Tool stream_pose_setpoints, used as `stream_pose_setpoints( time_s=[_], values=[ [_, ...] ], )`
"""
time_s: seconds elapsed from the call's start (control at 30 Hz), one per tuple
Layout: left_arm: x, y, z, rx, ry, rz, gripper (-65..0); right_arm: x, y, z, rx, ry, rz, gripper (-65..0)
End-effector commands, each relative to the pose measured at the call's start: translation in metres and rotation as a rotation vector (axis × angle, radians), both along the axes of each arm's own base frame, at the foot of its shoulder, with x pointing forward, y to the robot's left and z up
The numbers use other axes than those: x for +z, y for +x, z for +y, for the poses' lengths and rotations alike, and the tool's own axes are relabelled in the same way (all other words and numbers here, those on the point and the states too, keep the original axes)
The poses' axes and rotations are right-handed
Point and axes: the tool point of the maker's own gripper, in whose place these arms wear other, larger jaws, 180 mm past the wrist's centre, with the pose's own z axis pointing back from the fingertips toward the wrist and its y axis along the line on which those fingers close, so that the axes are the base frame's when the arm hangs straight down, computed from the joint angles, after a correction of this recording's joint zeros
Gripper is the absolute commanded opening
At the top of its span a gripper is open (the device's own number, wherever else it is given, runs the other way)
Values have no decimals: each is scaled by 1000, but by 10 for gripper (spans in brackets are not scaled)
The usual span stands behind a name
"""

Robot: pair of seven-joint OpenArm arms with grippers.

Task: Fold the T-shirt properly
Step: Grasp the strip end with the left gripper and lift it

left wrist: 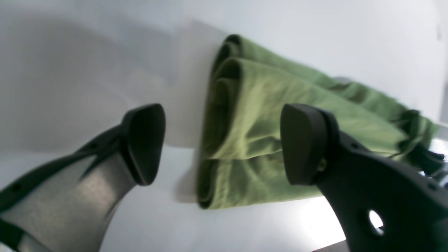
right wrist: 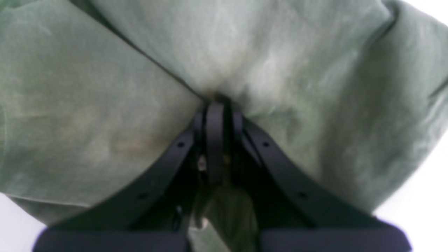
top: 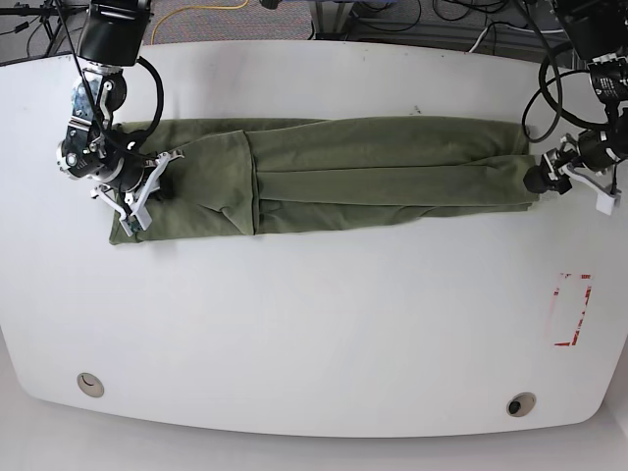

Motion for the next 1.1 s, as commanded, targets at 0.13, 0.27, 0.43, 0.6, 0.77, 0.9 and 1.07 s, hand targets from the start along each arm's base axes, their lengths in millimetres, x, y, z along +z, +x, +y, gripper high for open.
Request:
stream_pose_setpoints(
  time_s=[0.13, 0.27, 0.43, 0.6, 0.77, 0.9, 1.07],
  values=[
    [2, 8, -13, -73, 22, -3, -171, 1, -2, -10, -5, -41, 17, -620],
    [-2, 8, -22, -100, 21, 12, -172, 1, -2, -10, -5, -41, 17, -620],
    [-6, 13, -43, -159, 7, 17, -172, 1, -2, -9, -6, -38, 17, -620],
    [-8, 14, -49, -179, 6, 24, -174, 1, -2, -9, -7, -38, 16, -620],
    [-9, 13, -53, -196, 5, 31, -232, 2, -1, -10, -9, -38, 14, -620],
    [-13, 12, -62, -230, 7, 45, -413, 2, -1, -10, -10, -38, 14, -620],
    [-15, 12, -67, -248, 7, 51, -610, 2, -1, -10, -10, -38, 14, -620]
  ],
)
